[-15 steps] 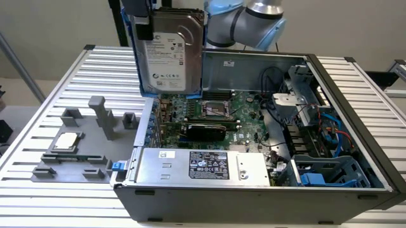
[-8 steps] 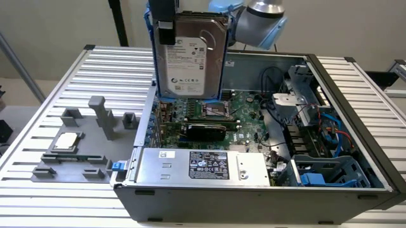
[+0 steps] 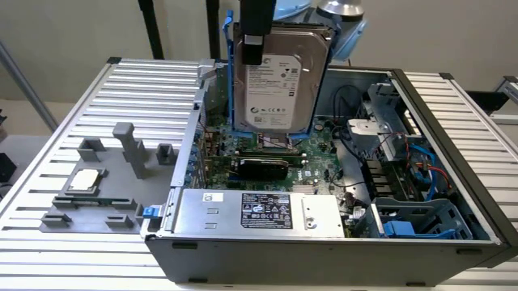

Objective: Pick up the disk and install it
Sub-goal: 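Pick up the disk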

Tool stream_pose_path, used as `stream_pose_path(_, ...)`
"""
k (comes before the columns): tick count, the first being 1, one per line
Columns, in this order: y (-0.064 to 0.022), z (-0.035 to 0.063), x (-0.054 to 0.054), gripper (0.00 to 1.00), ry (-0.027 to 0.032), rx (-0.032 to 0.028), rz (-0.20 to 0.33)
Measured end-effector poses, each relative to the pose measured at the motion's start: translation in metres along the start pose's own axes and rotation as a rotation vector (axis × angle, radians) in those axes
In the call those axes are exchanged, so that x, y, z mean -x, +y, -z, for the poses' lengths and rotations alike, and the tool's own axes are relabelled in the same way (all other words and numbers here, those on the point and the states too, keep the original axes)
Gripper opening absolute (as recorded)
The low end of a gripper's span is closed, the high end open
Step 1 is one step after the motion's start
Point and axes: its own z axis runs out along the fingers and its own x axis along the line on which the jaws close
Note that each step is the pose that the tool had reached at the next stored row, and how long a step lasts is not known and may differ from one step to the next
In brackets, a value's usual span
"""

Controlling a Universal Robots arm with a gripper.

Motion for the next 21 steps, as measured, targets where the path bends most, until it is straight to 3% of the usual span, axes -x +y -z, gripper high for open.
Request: stream_pose_path(21,-0.0935,0.0023,-0.032,0.00,-0.0002,0.0010,0.000)
